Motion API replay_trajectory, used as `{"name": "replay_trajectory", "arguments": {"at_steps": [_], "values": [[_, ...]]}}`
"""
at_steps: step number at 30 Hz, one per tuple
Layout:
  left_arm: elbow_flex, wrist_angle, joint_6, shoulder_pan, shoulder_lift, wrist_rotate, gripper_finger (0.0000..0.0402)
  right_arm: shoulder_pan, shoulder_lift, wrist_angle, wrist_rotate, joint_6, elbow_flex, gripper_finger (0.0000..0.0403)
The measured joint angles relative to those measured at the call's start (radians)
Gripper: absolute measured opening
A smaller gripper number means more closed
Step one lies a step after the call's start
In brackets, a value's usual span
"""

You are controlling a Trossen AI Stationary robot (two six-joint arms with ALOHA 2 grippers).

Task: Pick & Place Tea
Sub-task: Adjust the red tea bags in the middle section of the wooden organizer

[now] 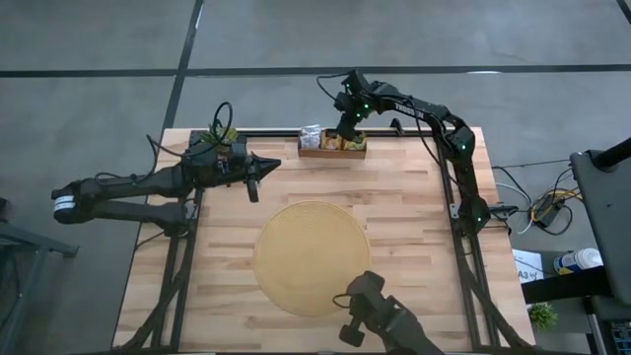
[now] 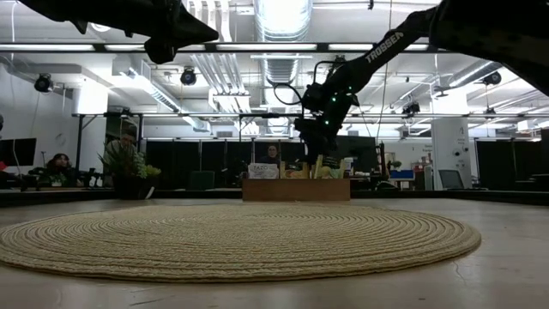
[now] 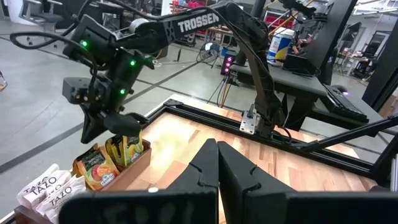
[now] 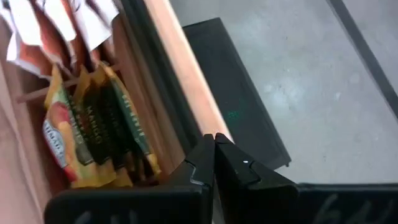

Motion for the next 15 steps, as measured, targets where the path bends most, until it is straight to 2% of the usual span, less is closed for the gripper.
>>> {"name": "replay_trajectory", "arguments": {"at_steps": [15], "values": [[0.0, 0.0, 0.004, 0.0, 0.0, 0.0, 0.0, 0.002, 0.0, -0.009, -0.111, 0.0, -0.011, 0.0008]]}}
